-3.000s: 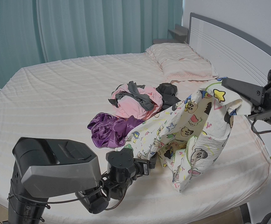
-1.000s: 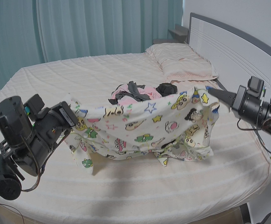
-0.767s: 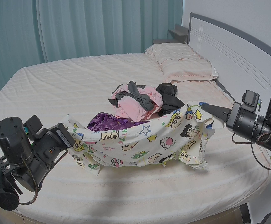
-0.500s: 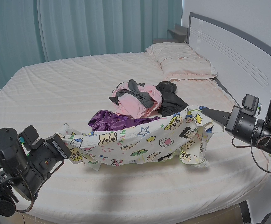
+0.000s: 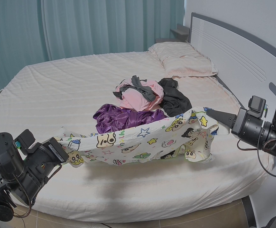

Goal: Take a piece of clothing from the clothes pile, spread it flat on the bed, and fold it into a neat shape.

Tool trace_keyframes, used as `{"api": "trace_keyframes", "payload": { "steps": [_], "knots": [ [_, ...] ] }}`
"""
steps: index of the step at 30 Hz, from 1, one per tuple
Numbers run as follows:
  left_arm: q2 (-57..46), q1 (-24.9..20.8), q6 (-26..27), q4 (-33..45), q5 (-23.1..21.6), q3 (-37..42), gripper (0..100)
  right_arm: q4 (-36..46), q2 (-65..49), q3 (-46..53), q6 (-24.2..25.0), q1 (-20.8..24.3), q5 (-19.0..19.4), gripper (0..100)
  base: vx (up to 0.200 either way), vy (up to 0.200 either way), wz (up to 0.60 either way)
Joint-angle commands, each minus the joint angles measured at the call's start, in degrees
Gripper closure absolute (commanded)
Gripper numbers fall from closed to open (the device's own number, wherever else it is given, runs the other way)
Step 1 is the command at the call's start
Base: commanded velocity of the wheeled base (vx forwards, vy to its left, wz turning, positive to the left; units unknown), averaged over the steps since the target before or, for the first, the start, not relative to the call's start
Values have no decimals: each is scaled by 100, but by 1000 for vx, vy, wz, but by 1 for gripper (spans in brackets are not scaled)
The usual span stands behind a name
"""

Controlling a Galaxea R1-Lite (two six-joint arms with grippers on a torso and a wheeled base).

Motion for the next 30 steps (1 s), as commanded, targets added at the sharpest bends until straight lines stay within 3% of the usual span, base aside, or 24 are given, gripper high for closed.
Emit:
{"api": "trace_keyframes", "payload": {
  "steps": [1, 4, 17, 22, 30],
  "knots": [
    [44, 2, -81, 7, 17, -44, 100, -8, -17, 0, -10, 3, 3, 100, 0, 0, 0],
    [1, -15, -90, 7, -27, -27, 100, -8, -17, 8, -10, 3, 3, 100, 0, 0, 0],
    [-149, 2, -46, 7, -1, -44, 100, -8, -17, -9, -10, -6, -23, 100, 0, 200, 0],
    [-184, 20, -29, 7, 8, -53, 100, -8, 18, -62, -27, 3, -331, 100, 0, 200, 0],
    [-228, 37, 33, 7, 8, -53, 100, -8, 9, -71, -27, 3, -348, 100, 0, 200, 0]
  ]
}}
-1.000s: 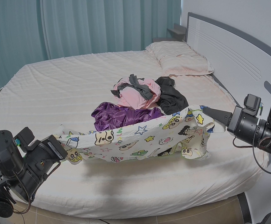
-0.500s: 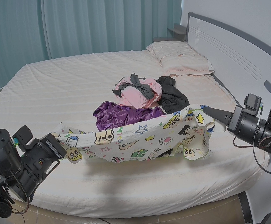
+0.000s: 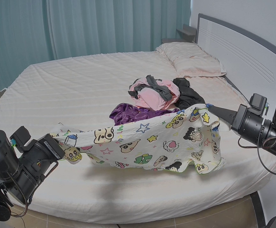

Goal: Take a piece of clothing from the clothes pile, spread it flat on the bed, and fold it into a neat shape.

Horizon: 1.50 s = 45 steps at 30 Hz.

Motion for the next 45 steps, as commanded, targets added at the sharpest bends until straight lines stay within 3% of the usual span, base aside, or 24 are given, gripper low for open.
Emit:
{"api": "trace_keyframes", "payload": {
  "steps": [1, 30, 45],
  "knots": [
    [-50, 4, 0, 3, 3, -7, 100, -2, 18, -3, -2, 3, -5, 100, 0, 200, 0],
    [-217, -4, 17, -6, 20, -33, 100, -257, 9, -3, 25, 135, -57, 100, 0, 200, 0],
    [-244, -4, 272, -6, 47, -7, 100, -266, -8, -11, 33, 135, -57, 100, 0, 200, 0]
  ]
}}
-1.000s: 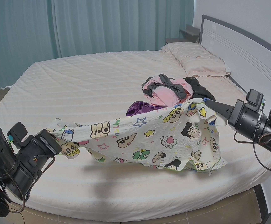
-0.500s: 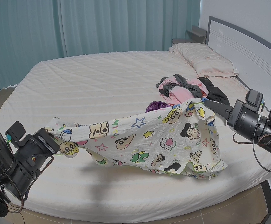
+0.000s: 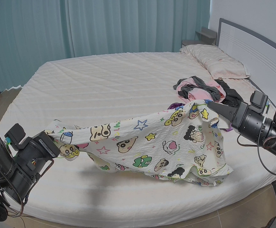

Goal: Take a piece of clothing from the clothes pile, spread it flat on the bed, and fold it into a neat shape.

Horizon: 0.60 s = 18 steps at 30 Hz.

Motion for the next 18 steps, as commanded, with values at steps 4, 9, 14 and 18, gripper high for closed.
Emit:
{"api": "trace_keyframes", "payload": {
  "steps": [4, 9, 14, 18],
  "knots": [
    [1, -19, -3, 0, 0, 17, 100, -6, -8, -3, 0, 1, 4, 100, 0, 200, 0],
    [10, -37, -3, 0, -8, 25, 100, -6, -26, -3, 0, -26, -5, 100, 0, 200, 0],
    [28, -46, -21, 9, -52, 34, 100, -6, -35, 6, -8, -26, -5, 100, 0, 40, 0],
    [54, -55, -65, 0, -52, 34, 100, 2, -35, 15, -8, -61, -14, 100, -100, 0, 0]
  ]
}}
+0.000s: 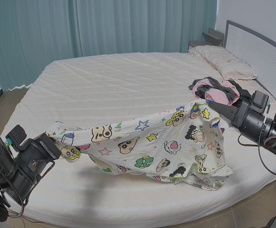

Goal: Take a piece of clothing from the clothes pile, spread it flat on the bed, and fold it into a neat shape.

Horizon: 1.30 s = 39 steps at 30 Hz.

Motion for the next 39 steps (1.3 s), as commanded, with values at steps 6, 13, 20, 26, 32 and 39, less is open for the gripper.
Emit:
{"api": "trace_keyframes", "payload": {
  "steps": [6, 13, 20, 26, 32, 39],
  "knots": [
    [-6, -209, -25, 7, -1, 33, 100, 35, -162, 19, 8, -117, 17, 100, -200, 0, 0],
    [-366, -613, 37, 7, 34, 191, 100, 97, -857, 265, 25, -82, 158, 100, -200, 0, 0],
    [-814, -833, 80, 16, 34, 226, 100, 97, -1454, 406, 25, -65, 474, 100, -171, 0, 0],
    [-1140, -833, 406, 7, 34, 121, 100, 105, -2052, 309, 17, -73, 685, 100, 0, 0, 0],
    [-1131, -772, 687, 60, 60, -380, 100, 703, -2114, -438, 17, -100, 694, 100, 0, 0, 0],
    [-1061, -613, 845, 508, 78, -820, 100, 1380, -1771, -1352, 8, -214, 703, 100, 0, 0, 0]
  ]
}}
